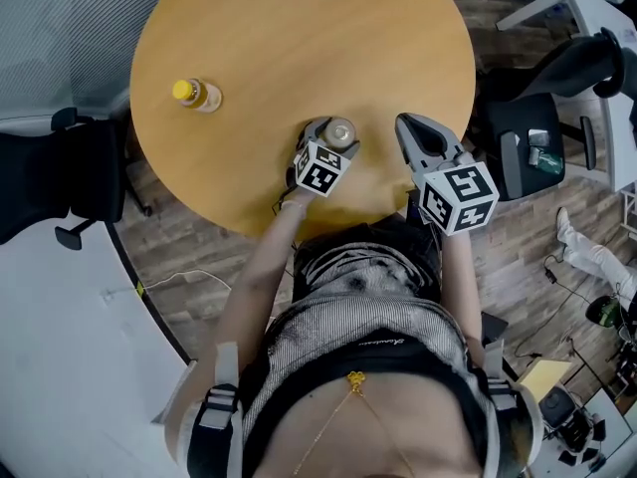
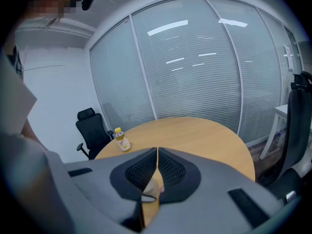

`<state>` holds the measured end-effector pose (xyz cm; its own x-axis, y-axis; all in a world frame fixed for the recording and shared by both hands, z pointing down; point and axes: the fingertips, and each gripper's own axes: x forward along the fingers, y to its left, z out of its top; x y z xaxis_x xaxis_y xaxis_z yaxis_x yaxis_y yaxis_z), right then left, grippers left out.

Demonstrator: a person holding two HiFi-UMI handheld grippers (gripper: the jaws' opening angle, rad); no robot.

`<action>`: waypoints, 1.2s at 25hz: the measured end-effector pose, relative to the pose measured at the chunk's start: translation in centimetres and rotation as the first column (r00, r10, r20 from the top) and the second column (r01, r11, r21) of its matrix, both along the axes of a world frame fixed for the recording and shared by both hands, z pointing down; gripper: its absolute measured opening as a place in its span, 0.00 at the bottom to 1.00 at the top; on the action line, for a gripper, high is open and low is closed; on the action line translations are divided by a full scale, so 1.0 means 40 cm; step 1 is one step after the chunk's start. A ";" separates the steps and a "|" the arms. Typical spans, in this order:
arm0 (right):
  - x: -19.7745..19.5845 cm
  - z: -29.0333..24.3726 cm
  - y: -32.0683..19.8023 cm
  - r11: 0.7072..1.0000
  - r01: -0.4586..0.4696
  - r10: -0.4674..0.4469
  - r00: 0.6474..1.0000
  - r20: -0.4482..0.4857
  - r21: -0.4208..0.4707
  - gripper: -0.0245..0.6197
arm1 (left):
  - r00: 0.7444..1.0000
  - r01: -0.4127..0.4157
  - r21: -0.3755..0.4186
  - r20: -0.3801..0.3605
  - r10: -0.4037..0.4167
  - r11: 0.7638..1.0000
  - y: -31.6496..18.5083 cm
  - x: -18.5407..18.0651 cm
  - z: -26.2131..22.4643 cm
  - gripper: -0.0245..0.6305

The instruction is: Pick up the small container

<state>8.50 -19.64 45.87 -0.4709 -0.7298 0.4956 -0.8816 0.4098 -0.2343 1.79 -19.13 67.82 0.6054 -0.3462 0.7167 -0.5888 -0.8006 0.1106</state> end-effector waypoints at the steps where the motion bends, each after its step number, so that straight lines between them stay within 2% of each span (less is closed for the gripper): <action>1: 0.000 -0.001 0.000 1.000 0.002 -0.002 1.000 -0.001 0.003 0.07 | 1.000 0.000 0.002 -0.003 0.000 1.000 -0.002 0.001 0.001 0.58; 20: -0.013 -0.017 0.081 0.999 -0.028 0.028 1.000 -0.011 0.018 0.07 | 0.999 -0.009 -0.016 -0.050 0.008 1.000 -0.002 -0.014 0.007 0.58; 25: -0.004 -0.012 0.097 0.999 -0.039 0.040 0.999 -0.010 0.012 0.07 | 1.000 -0.014 -0.026 -0.028 0.013 1.000 0.003 -0.013 0.013 0.58; 30: 0.003 -0.019 0.097 0.999 -0.049 0.049 0.999 -0.007 0.016 0.07 | 1.000 -0.008 -0.002 0.002 0.008 1.000 -0.001 -0.015 0.012 0.58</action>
